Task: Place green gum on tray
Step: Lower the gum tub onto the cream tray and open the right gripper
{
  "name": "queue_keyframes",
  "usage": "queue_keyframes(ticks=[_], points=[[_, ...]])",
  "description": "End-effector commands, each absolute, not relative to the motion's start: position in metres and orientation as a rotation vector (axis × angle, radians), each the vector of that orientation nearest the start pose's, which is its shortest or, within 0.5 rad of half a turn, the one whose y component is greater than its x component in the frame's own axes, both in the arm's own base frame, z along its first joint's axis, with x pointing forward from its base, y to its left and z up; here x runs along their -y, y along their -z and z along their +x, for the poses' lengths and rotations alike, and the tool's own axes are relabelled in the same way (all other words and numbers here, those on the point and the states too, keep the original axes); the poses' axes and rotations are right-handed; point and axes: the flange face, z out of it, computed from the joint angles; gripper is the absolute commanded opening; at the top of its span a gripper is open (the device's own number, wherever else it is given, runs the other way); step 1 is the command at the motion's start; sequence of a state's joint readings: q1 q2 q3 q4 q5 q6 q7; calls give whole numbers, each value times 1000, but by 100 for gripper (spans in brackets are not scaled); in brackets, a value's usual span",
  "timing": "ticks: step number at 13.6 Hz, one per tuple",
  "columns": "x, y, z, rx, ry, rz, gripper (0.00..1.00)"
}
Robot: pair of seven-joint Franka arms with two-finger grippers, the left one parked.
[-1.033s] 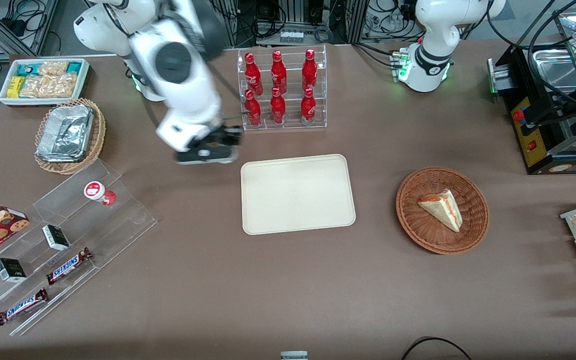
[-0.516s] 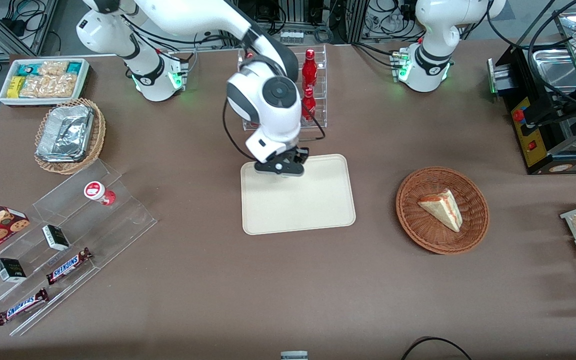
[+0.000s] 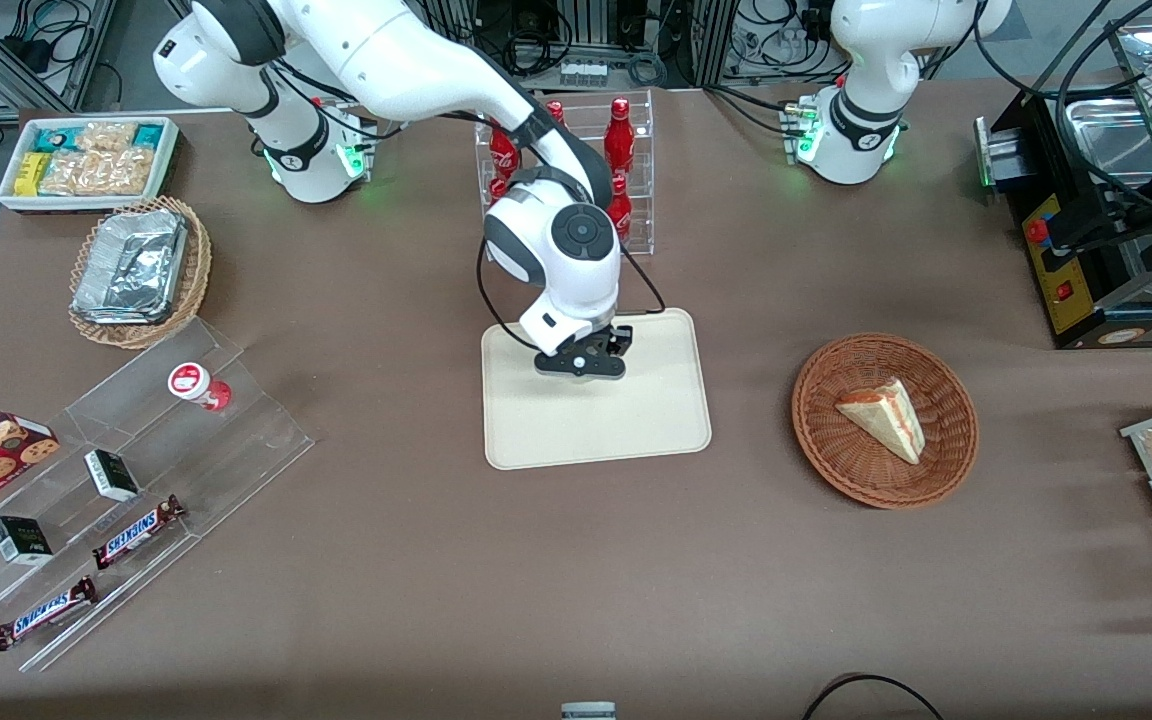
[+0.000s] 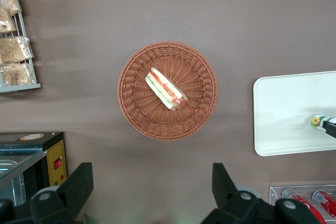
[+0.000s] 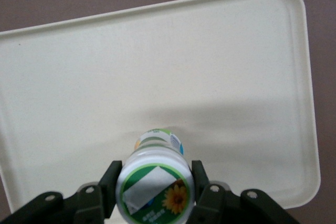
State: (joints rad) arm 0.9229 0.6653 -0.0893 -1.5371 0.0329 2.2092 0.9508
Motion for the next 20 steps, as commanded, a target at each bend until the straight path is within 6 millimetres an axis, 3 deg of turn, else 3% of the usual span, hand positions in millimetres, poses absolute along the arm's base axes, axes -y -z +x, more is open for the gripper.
queue_keyframes(ticks=[1,6,7,8,9,10,12,15,16,18,20], points=[[-541,-257,469,-194,54,-3136,0],[-545,-241,464,-180,42,-3140,0],[-546,-240,464,-179,46,-3134,5],[-546,-239,464,-177,47,-3133,21],[-546,-237,464,-175,47,-3137,44],[-546,-237,464,-173,47,-3137,96],[-543,-244,468,-168,55,-3130,99],[-534,-289,480,-181,80,-3094,99],[-520,-321,486,-187,66,-3098,99],[-480,-385,501,-132,-27,-3096,100],[-416,-436,518,20,-181,-3087,100]])
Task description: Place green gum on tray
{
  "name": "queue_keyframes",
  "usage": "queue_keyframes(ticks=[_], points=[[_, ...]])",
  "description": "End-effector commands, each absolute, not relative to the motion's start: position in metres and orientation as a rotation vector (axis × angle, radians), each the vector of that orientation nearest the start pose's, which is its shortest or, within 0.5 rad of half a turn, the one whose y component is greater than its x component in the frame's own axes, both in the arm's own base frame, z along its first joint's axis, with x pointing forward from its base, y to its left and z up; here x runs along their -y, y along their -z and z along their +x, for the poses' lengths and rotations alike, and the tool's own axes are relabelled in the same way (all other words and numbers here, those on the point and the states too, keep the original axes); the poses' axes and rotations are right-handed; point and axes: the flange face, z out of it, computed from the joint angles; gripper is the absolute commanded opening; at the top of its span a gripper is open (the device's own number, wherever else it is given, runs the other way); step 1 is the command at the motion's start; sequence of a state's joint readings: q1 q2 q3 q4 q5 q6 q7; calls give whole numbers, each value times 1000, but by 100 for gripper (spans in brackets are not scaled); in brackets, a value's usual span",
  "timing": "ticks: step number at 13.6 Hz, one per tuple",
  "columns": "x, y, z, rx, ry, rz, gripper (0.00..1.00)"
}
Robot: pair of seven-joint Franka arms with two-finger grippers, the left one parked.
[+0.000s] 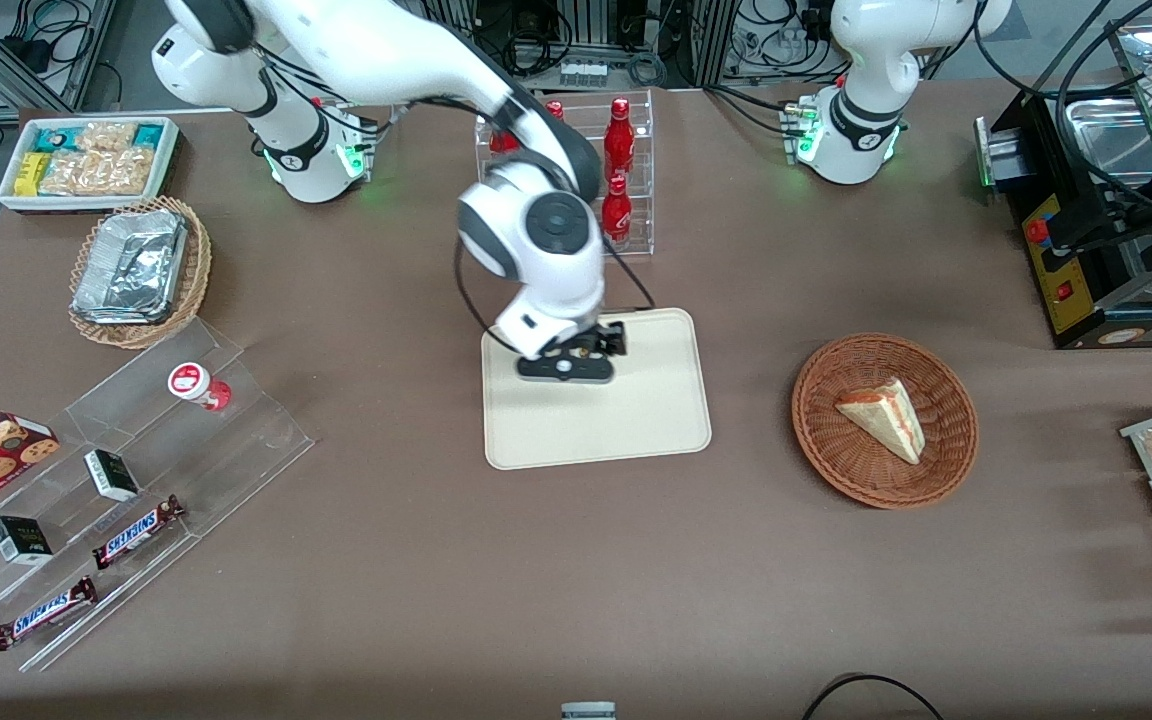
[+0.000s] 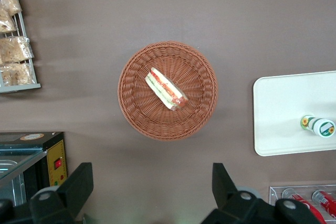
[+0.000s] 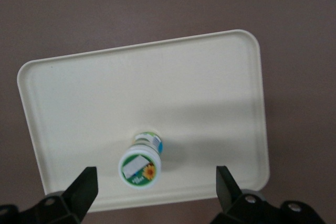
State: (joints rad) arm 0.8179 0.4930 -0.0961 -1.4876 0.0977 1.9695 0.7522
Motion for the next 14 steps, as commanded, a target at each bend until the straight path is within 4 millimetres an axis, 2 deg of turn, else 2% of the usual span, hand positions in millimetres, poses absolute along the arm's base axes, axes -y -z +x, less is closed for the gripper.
queue_keyframes(ticks=[1,2,4,7,9,12,14], points=[[-381,-465,525,67,-218,-3083,100],[-353,-490,528,49,-236,-3080,100],[-306,-528,523,-2,-252,-3081,100],[-229,-567,521,-94,-229,-3062,100],[-175,-589,524,-206,-214,-3059,100],[-120,-610,518,-209,-215,-3116,100],[-83,-614,523,-221,-223,-3103,100]])
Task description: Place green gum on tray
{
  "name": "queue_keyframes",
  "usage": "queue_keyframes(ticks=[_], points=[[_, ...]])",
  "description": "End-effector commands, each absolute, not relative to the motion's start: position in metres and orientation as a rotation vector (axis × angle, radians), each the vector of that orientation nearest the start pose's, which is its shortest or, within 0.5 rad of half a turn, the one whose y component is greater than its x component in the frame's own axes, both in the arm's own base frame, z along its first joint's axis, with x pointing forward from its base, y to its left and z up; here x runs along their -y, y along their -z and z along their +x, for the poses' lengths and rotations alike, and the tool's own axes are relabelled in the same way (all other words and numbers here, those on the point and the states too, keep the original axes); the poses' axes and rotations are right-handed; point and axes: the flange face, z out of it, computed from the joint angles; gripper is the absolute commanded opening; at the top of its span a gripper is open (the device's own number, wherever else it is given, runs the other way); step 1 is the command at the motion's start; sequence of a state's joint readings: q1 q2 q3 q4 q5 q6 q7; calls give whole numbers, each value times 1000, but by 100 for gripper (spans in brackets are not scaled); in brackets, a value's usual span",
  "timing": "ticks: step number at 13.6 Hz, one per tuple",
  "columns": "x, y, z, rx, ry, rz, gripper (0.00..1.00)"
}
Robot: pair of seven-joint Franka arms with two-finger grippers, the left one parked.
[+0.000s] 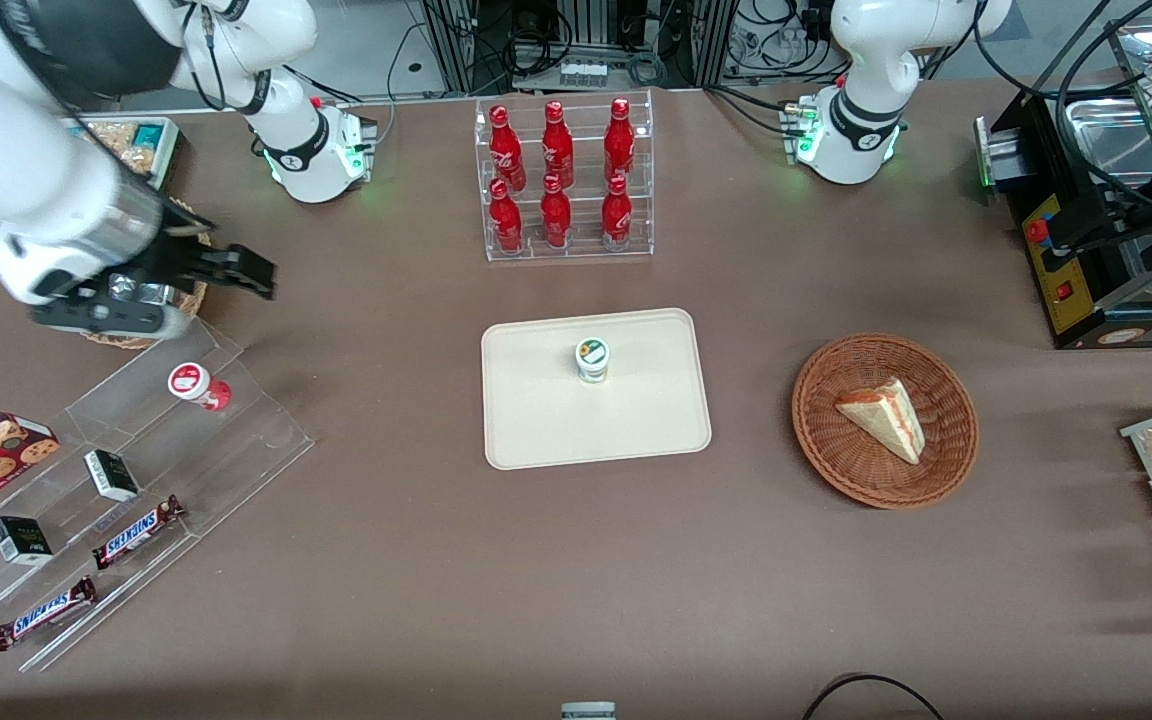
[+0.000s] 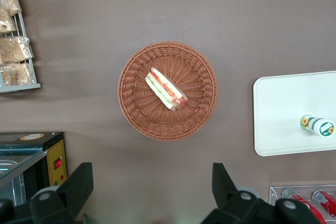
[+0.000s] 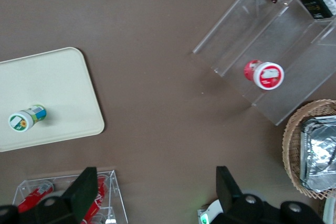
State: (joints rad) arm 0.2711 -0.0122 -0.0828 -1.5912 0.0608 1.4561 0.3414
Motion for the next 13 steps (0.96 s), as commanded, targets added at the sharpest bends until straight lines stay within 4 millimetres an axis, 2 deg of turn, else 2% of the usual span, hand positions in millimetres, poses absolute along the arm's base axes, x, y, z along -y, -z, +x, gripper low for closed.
queue_keyframes(ticks=[1,3,5,7,9,13], points=[[-69,-616,528,-214,-210,-3100,100],[-46,-616,532,-233,-207,-3095,100],[-34,-614,535,-195,-210,-3096,100],[-23,-610,540,-82,-204,-3098,100],[-7,-608,541,-121,-207,-3083,100],[-8,-607,542,-130,-210,-3095,100]])
